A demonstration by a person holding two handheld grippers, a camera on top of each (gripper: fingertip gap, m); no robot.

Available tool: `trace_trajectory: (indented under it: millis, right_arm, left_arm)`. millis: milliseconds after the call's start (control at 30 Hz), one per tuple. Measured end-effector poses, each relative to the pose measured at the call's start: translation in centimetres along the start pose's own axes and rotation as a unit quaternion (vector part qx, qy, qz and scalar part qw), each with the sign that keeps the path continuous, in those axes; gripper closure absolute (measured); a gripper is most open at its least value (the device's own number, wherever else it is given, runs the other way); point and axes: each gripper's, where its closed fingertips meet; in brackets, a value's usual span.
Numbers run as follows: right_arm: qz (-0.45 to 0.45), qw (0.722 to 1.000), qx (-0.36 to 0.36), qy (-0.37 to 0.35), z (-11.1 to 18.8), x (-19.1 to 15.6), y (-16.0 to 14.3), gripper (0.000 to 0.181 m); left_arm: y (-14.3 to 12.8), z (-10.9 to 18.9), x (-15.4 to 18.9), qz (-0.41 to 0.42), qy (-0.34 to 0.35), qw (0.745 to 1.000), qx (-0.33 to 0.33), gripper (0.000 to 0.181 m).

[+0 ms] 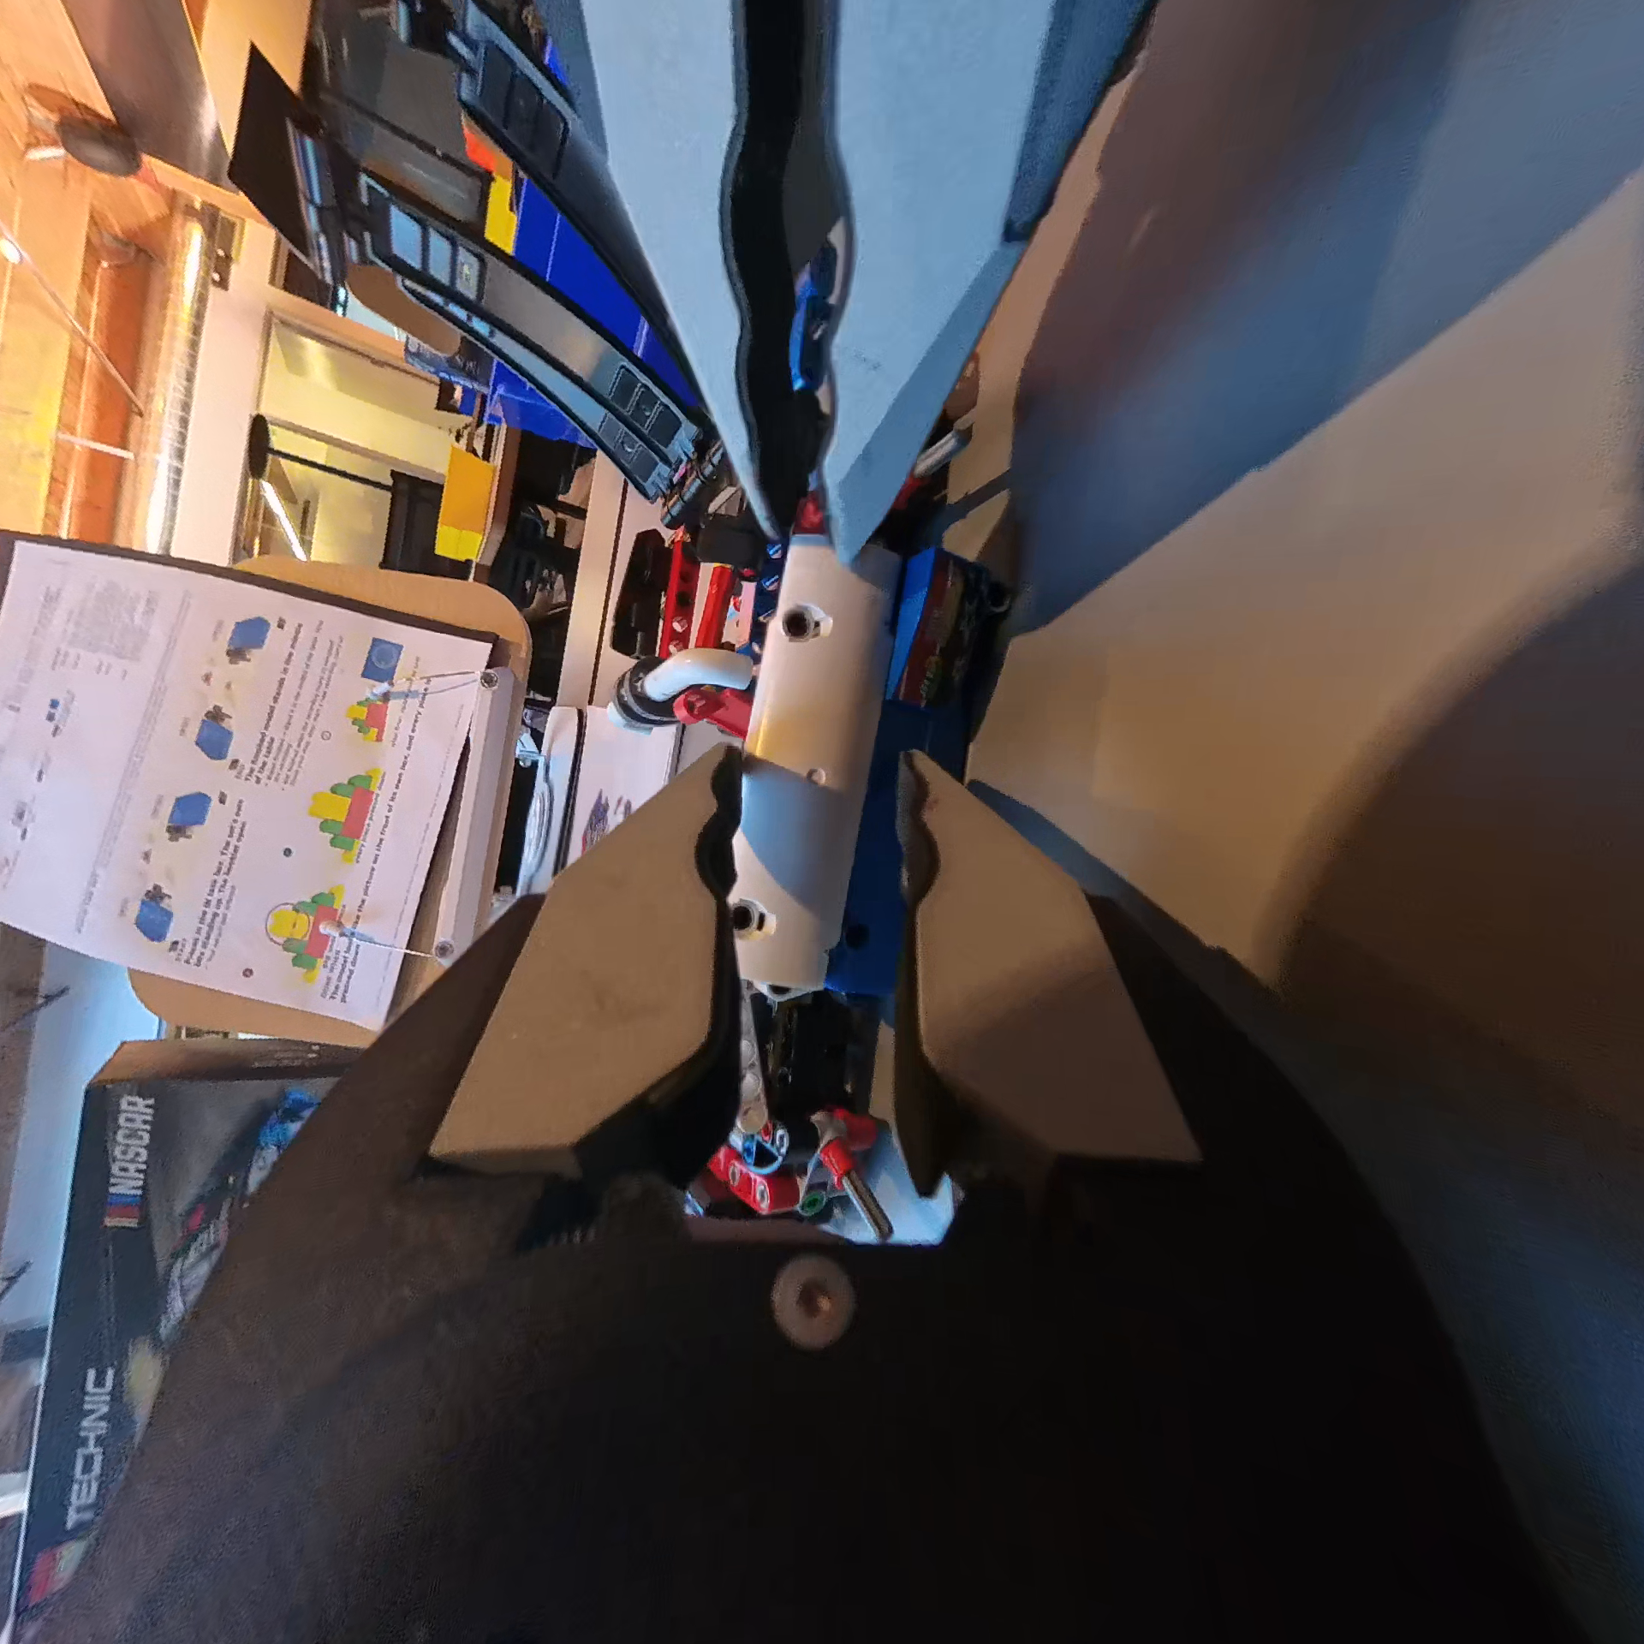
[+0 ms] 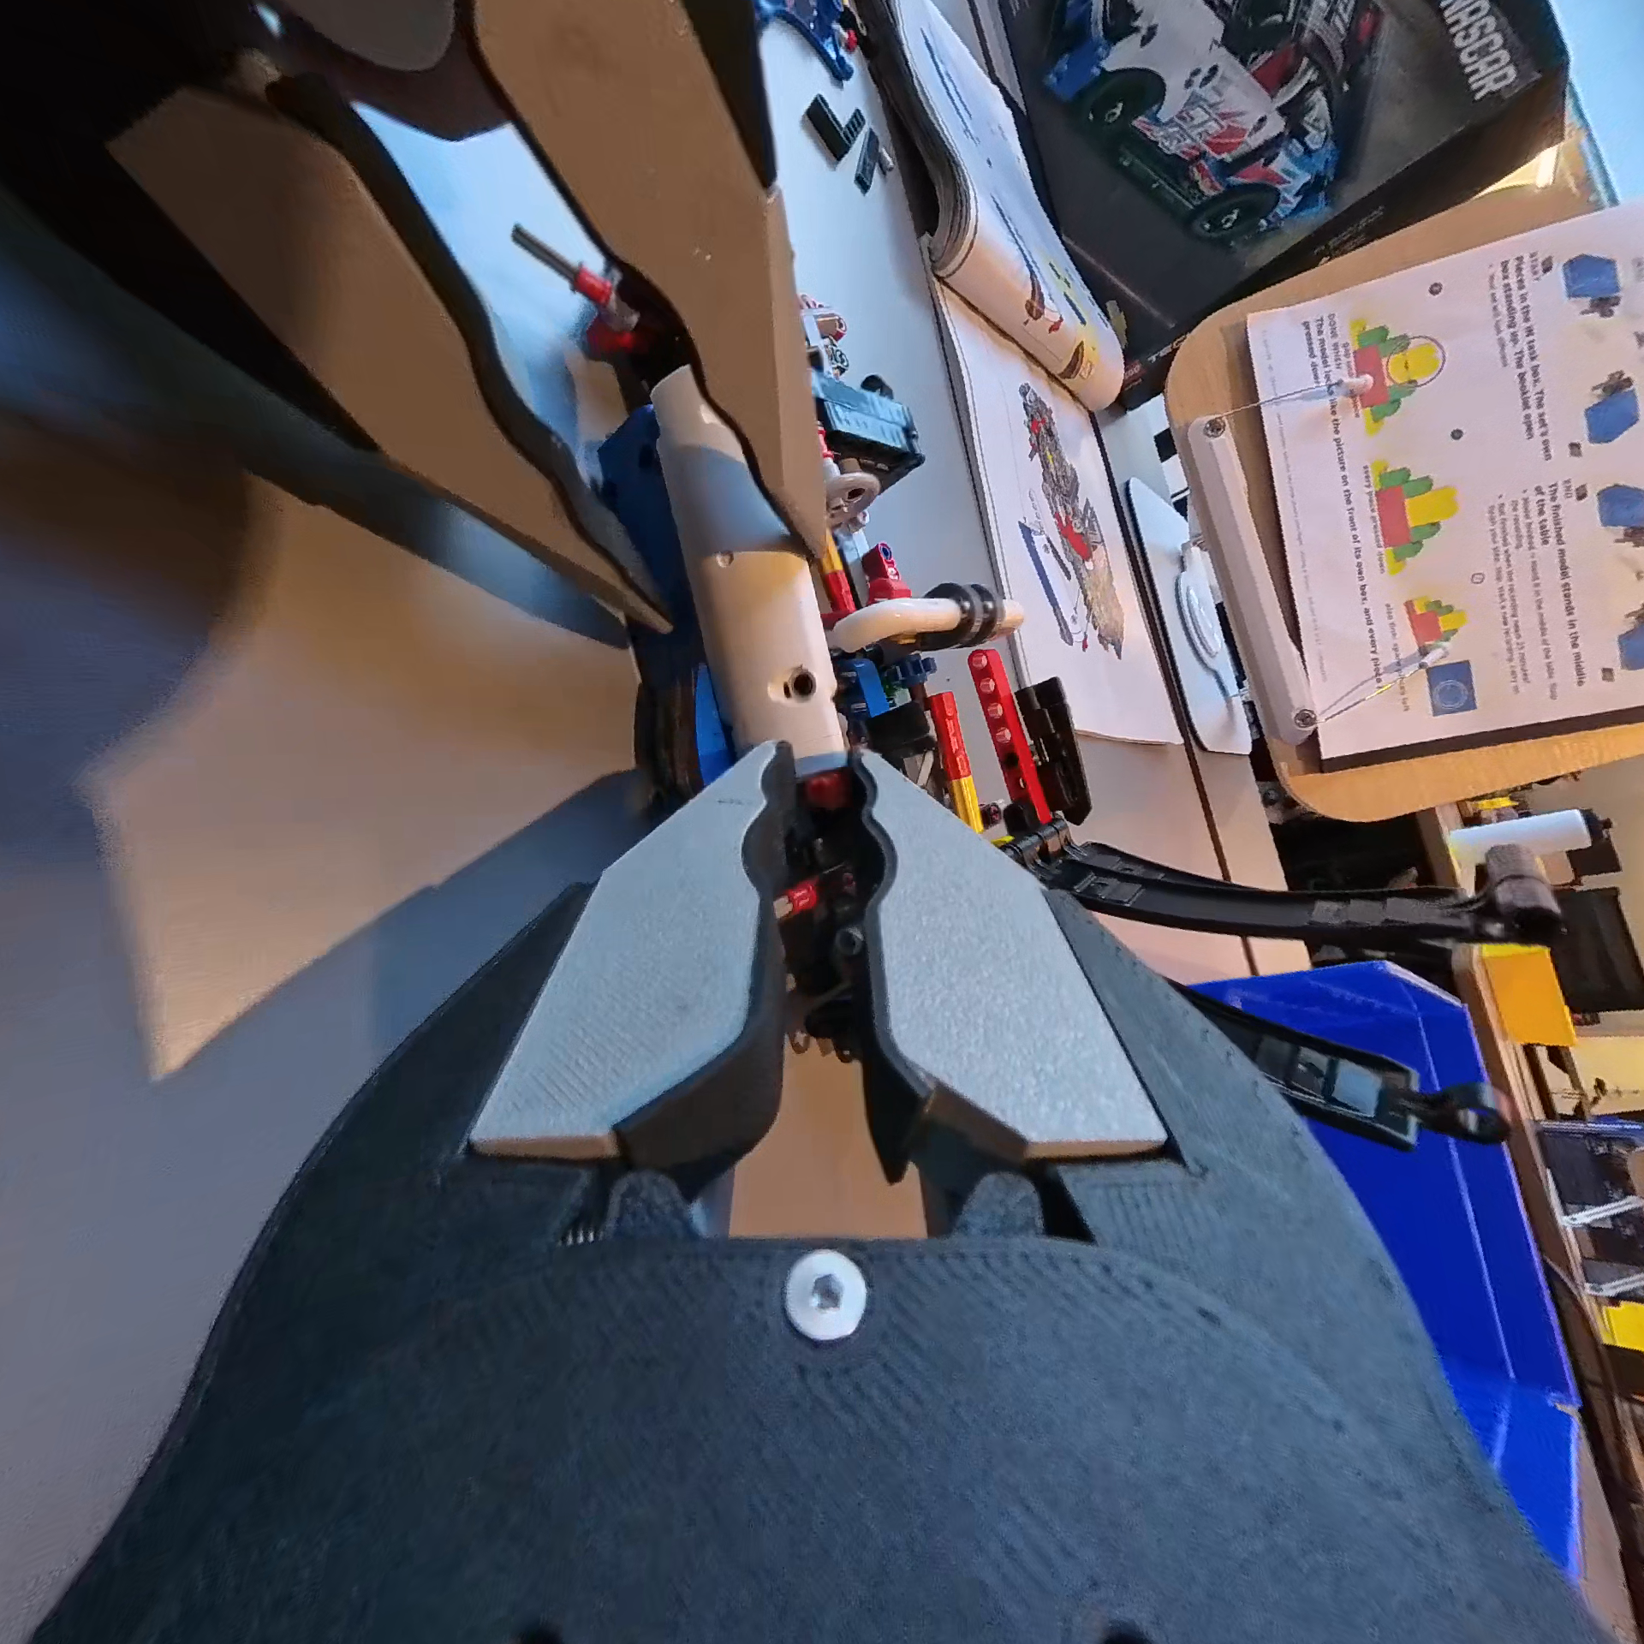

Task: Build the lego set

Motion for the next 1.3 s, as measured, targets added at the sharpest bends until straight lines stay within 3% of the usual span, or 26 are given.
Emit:
trace_trajectory:
  millis: [367, 600, 700, 767, 833, 1067, 1300]
  right_arm:
    - [-0.036, 0.998, 0.030, 0.031, 2.5, 2.6, 0.5, 0.158]
    - [-0.095, 0.978, 0.006, 0.183, 1.7, 1.8, 0.5, 0.145]
    - [-0.085, 0.974, 0.000, 0.209, 1.8, 1.4, 0.5, 0.150]
    - [-0.077, 0.973, 0.004, 0.220, 2.1, 0.7, 0.9, 0.177]
    - [-0.108, 0.968, 0.019, 0.227, 2.4, -0.2, 1.5, 0.175]
    - [-0.338, 0.909, -0.004, 0.244, 1.3, -2.6, -0.8, 0.163]
    - [-0.479, 0.830, 0.065, 0.279, 1.0, -1.6, 0.3, 0.172]
  left_arm:
    - [-0.2, 0.3, 0.0, 0.031, 0.028, 0.999, -0.001, 0.148]
    - [0.5, 0.7, 0.6, 0.034, 0.030, 0.999, 0.017, 0.142]
    - [0.5, 0.9, 0.4, 0.043, 0.028, 0.998, 0.023, 0.144]
    - [0.5, 0.9, 0.4, 0.044, 0.028, 0.998, 0.024, 0.144]
    - [0.5, 1.0, 0.5, 0.048, 0.025, 0.998, 0.026, 0.143]
    - [0.5, 1.0, 0.5, 0.054, 0.023, 0.998, 0.030, 0.144]
    - [0.5, 1.0, 0.4, 0.046, 0.032, 0.998, 0.030, 0.146]
Point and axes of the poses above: each gripper's, where its closed fingertips meet, z back along the fingers, y out of its top, x = y × z across the jaws, and after that the axes turned 5 degrees about y, right-handed
